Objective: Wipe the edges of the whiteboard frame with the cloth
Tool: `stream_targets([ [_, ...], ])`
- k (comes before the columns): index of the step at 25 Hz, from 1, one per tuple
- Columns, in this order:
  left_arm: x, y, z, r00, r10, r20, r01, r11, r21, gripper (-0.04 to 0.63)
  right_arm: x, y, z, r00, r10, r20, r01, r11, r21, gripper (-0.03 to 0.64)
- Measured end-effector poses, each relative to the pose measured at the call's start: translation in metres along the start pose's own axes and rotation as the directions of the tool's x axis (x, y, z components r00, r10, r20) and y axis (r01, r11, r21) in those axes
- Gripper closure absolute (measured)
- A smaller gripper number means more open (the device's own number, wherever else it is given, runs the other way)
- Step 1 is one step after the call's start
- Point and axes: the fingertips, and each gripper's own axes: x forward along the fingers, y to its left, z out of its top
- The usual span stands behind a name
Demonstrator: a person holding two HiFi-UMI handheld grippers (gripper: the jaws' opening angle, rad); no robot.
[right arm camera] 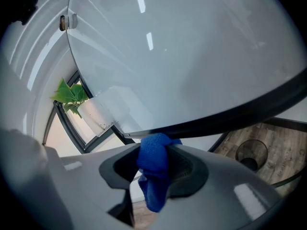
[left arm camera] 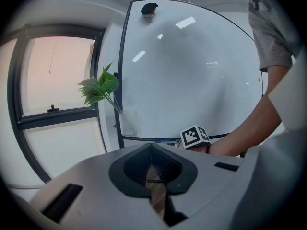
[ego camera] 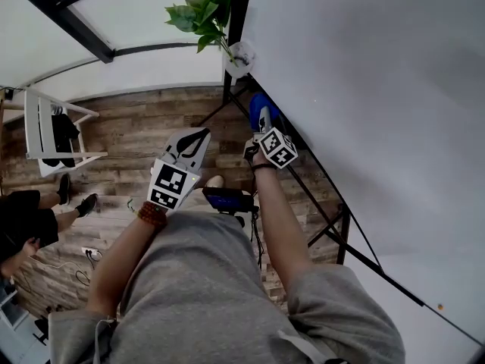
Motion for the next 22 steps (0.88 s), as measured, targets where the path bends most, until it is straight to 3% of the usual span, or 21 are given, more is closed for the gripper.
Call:
stream_targets([
  [22,-0.029,0.027,-0.021,0.992,0.120,-0.025,-0.121,0.992,-0.037,0.584,0.053,0.039,-0.013,0.996,0.092,-0.021,-0.091,0.995,0.036,0.460],
])
